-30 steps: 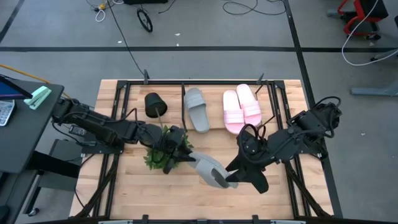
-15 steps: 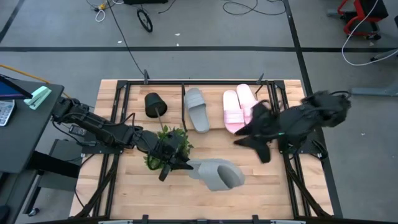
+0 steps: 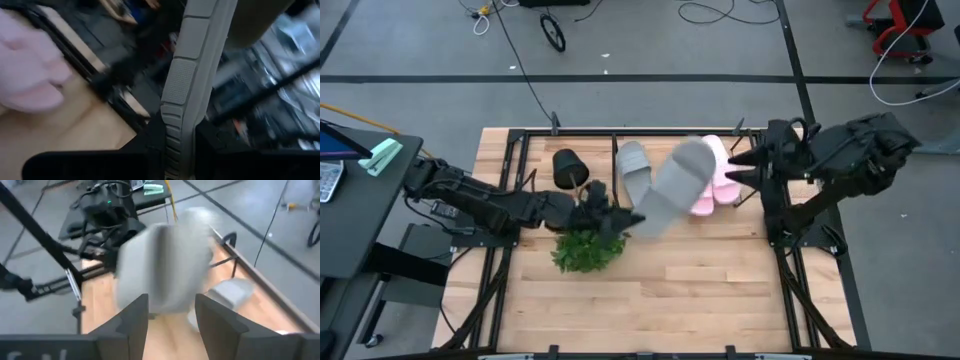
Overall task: Pick and place slides into the shelf
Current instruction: Put the gray slide on the shelf
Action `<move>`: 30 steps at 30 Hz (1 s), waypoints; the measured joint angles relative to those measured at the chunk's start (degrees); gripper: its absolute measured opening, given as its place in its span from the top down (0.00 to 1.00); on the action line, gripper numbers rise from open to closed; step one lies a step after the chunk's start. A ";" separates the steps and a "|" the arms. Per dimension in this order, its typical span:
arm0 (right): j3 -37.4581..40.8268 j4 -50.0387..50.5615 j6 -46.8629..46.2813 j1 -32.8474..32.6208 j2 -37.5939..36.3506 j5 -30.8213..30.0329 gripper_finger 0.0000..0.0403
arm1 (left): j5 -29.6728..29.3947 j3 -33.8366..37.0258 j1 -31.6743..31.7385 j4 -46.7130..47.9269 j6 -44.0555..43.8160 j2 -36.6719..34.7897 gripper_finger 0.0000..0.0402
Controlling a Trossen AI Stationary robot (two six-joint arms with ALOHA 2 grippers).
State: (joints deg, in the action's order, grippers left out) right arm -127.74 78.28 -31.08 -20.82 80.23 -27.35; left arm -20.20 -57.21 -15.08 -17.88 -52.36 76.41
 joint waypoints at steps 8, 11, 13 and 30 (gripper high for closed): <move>-0.02 -0.02 20.29 8.10 -1.16 8.08 0.59 | -4.15 0.00 5.28 -12.23 -9.11 7.86 0.85; -0.02 -0.02 26.01 13.38 -1.08 11.89 0.59 | -6.39 0.02 5.69 -19.83 -10.90 12.48 0.86; -0.02 -0.02 28.58 18.03 -1.10 16.07 0.60 | -8.50 0.04 5.66 -23.89 -11.68 14.95 0.86; -0.02 -0.07 46.62 34.92 9.56 31.23 0.61 | -20.15 0.04 5.49 -29.10 -14.25 19.27 0.86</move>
State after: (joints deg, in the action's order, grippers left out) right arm -127.76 78.22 15.54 14.10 89.79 3.87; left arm -40.35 -57.17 -9.59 -46.98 -66.61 95.68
